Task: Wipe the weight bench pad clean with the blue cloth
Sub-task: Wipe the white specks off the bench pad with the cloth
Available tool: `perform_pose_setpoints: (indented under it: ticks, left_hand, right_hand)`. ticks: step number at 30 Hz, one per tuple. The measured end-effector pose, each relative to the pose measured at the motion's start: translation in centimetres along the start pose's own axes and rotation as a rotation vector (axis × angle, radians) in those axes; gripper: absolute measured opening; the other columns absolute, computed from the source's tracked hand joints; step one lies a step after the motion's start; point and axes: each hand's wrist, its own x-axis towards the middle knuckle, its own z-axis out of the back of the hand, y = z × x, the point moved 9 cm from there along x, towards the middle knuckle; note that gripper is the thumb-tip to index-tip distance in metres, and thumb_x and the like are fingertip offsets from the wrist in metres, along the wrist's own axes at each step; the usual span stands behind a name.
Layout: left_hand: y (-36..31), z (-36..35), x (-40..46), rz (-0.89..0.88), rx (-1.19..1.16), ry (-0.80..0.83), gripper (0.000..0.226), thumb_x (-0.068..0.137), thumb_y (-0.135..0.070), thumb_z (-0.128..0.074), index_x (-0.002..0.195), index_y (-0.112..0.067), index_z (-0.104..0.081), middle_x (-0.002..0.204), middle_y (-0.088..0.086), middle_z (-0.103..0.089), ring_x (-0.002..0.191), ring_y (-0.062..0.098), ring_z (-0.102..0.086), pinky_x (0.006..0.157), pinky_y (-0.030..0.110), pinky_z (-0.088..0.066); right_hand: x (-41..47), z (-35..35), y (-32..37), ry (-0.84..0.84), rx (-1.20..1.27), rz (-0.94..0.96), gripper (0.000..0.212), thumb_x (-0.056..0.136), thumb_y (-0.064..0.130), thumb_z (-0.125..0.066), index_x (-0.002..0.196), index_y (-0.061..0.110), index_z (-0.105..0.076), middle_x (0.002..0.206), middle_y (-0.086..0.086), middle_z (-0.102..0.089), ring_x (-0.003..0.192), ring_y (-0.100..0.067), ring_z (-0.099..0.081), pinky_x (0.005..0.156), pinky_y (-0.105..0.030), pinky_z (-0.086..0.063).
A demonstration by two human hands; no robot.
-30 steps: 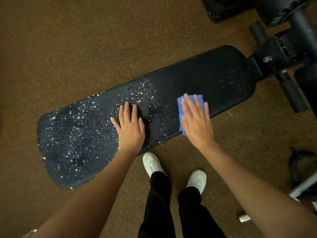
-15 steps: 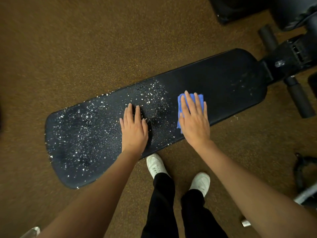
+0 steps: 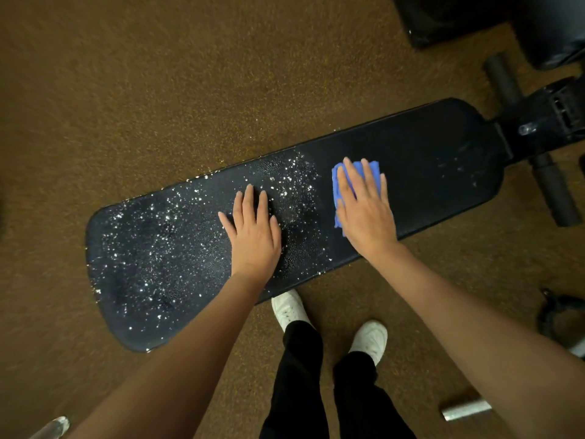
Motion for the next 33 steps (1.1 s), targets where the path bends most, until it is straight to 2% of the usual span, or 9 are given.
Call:
perform_pose_setpoints:
  ticks: [4,9,14,18,20,24,26,30,33]
  left_hand:
    - [0.8,0.7,1.5,0.017,-0.019,-0.01,0.066,0.088,-0.041,-0.004,0.145,-0.013,-0.023,0.155,0.009,-0.013,0.142,0.026,-0.005,0.111,0.053,0.004]
    - [1.5,1.5,2.3,-0.02,-0.089,-0.019,0.065,0.091,-0.038,-0.008,0.143,-0.004,-0.026,0.152,0.017,-0.018,0.14,0.032,-0.011,0.115,0.05,-0.01]
    - [2.0,1.1,2.7,-0.023,-0.113,0.006,0.055,0.095,-0.029,-0.018,0.143,-0.001,-0.024,0.152,0.019,-0.016,0.141,0.032,-0.011,0.116,0.045,-0.011]
    - [2.2,0.5,2.8,-0.019,-0.085,0.0,0.059,0.094,-0.032,-0.013,0.141,0.001,-0.028,0.15,0.021,-0.02,0.139,0.035,-0.016,0.115,0.046,-0.014]
    - [2.2,0.5,2.8,-0.024,-0.087,-0.007,0.06,0.093,-0.032,-0.014,0.14,0.002,-0.031,0.149,0.022,-0.022,0.139,0.036,-0.018,0.114,0.048,-0.016]
    - [2.1,0.6,2.8,-0.017,-0.096,-0.012,0.06,0.093,-0.033,-0.013,0.14,0.001,-0.031,0.15,0.021,-0.02,0.139,0.035,-0.017,0.115,0.047,-0.014]
    - [2.1,0.6,2.8,-0.01,-0.099,-0.011,0.061,0.093,-0.033,-0.011,0.141,0.0,-0.029,0.151,0.02,-0.018,0.14,0.034,-0.015,0.115,0.046,-0.012]
    - [2.2,0.2,2.8,-0.011,-0.107,-0.007,0.058,0.094,-0.031,-0.014,0.141,-0.001,-0.029,0.151,0.02,-0.019,0.14,0.034,-0.014,0.114,0.047,-0.012]
    - [2.3,0.2,2.7,-0.016,-0.117,-0.013,0.055,0.095,-0.029,-0.018,0.139,0.0,-0.032,0.15,0.021,-0.022,0.139,0.035,-0.018,0.112,0.048,-0.015]
  right_hand:
    - [2.8,0.1,3.4,-0.031,0.027,-0.023,0.056,0.09,0.024,-0.028,0.142,0.003,-0.032,0.15,-0.013,-0.031,0.139,-0.039,-0.023,0.11,-0.057,-0.019]
    - [0.1,-0.9,6.2,0.012,0.01,0.199,0.056,0.087,0.023,-0.031,0.141,0.005,-0.036,0.15,-0.01,-0.034,0.138,-0.036,-0.029,0.108,-0.056,-0.025]
    - [3.4,0.3,1.6,-0.014,0.041,-0.012,0.057,0.089,0.023,-0.028,0.142,0.004,-0.032,0.151,-0.012,-0.03,0.139,-0.039,-0.024,0.109,-0.057,-0.022]
    - [6.2,0.4,3.8,-0.004,0.04,-0.042,0.059,0.089,0.026,-0.02,0.142,0.003,-0.032,0.15,-0.012,-0.031,0.138,-0.039,-0.024,0.109,-0.056,-0.021]
    - [6.1,0.2,4.8,0.031,0.039,0.021,0.059,0.089,0.026,-0.02,0.142,0.003,-0.033,0.15,-0.012,-0.032,0.138,-0.039,-0.025,0.108,-0.057,-0.021]
    - [4.3,-0.1,4.9,0.075,-0.036,0.349,0.058,0.087,0.024,-0.029,0.141,0.005,-0.035,0.149,-0.01,-0.034,0.138,-0.035,-0.029,0.108,-0.055,-0.025]
    - [5.1,0.1,3.2,0.07,-0.066,0.297,0.058,0.087,0.025,-0.028,0.141,0.005,-0.035,0.149,-0.01,-0.034,0.137,-0.035,-0.029,0.108,-0.055,-0.027]
    - [7.7,0.6,3.2,0.046,0.024,0.002,0.061,0.087,0.028,-0.018,0.14,0.003,-0.036,0.149,-0.012,-0.034,0.138,-0.038,-0.026,0.109,-0.057,-0.02]
    - [7.9,0.1,7.1,0.073,0.04,0.082,0.062,0.086,0.028,-0.019,0.141,0.005,-0.036,0.149,-0.011,-0.035,0.138,-0.037,-0.027,0.109,-0.057,-0.02]
